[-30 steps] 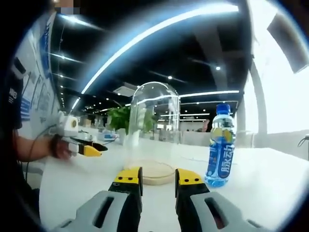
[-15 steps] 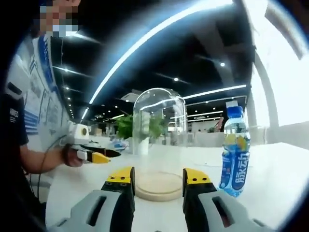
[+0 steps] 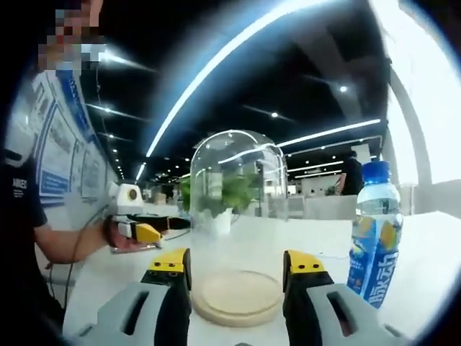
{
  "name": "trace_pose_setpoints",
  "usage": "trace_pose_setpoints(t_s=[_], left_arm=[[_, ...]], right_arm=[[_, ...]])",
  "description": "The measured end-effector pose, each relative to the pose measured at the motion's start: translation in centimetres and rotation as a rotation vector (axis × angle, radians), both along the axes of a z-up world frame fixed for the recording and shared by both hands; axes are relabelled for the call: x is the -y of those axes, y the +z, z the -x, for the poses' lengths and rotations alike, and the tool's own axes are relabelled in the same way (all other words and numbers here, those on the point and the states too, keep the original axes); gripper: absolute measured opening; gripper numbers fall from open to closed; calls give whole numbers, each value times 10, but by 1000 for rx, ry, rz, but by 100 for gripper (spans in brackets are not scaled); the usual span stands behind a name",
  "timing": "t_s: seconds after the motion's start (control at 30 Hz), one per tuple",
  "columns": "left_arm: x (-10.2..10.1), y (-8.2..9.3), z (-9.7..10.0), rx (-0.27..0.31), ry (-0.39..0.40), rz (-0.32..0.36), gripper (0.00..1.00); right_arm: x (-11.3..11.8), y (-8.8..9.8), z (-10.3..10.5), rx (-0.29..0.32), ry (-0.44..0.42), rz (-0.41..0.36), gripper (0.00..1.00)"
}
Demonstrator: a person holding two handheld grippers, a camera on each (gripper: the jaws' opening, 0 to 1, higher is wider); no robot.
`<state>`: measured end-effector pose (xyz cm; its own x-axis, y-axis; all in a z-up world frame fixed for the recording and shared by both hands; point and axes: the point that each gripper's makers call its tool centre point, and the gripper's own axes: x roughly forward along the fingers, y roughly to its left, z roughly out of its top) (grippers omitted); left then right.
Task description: Open the cover put in the Mizone put the cover back on
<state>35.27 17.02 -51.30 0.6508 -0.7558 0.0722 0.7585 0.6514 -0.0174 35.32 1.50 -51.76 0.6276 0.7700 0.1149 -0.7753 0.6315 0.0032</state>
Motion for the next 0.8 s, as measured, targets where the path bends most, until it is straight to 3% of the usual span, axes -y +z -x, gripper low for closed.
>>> trace_pose_setpoints(t_s=[0.1, 0.27, 0.33, 0.53, 0.7, 0.8], left_arm=[[3, 3, -6, -14, -37, 7, 56], [9, 5, -11, -16, -91, -38, 57], [11, 6, -15, -27, -108, -30, 58], [14, 4, -23, -15, -118, -34, 62], [18, 1, -32, -61, -115, -9, 60], [22, 1, -34, -69, -131, -17, 60]], right_arm=[[-7, 3, -6, -15, 30, 6, 49], [-14, 12, -19, -24, 50, -11, 51], [-11, 21, -27, 23, 4, -18, 51], [-13, 30, -31, 14, 28, -56, 52], [-14, 31, -40, 32, 25, -13, 52], [-18, 31, -42, 9, 76, -14, 54]])
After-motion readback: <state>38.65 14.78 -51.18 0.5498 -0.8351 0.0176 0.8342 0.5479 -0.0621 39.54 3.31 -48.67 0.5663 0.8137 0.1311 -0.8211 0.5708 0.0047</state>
